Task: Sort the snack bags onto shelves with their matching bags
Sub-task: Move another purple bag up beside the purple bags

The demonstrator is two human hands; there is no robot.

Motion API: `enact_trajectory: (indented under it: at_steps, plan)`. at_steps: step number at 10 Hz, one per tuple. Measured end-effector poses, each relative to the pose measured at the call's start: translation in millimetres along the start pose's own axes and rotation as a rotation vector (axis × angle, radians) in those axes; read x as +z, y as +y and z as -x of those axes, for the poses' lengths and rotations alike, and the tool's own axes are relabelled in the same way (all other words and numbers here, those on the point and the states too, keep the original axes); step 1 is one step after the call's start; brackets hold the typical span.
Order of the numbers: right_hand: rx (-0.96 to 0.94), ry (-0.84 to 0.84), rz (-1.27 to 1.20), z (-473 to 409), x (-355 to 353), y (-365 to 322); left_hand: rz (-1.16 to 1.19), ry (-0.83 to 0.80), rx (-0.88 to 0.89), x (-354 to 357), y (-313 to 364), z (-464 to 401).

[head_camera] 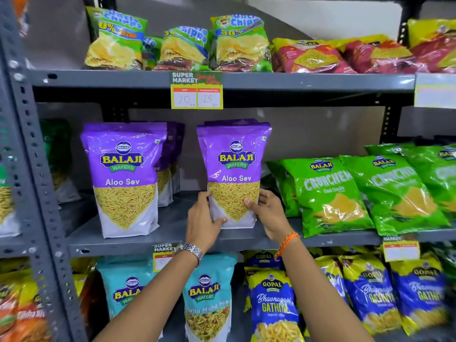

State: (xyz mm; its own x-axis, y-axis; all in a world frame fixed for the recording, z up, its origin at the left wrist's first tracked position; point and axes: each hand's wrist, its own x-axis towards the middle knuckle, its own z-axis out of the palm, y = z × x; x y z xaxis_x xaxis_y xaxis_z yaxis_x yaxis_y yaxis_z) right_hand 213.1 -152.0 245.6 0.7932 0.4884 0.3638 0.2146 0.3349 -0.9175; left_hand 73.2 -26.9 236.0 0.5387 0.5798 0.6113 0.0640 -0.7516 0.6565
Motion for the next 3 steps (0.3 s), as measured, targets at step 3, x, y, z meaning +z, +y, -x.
enact_trajectory:
  at_steps: [3]
  plan:
    - [-0.046, 0.136, 0.134, 35, 0, -38, -0.03, -0.041, 0.069, -11, -1, 9]
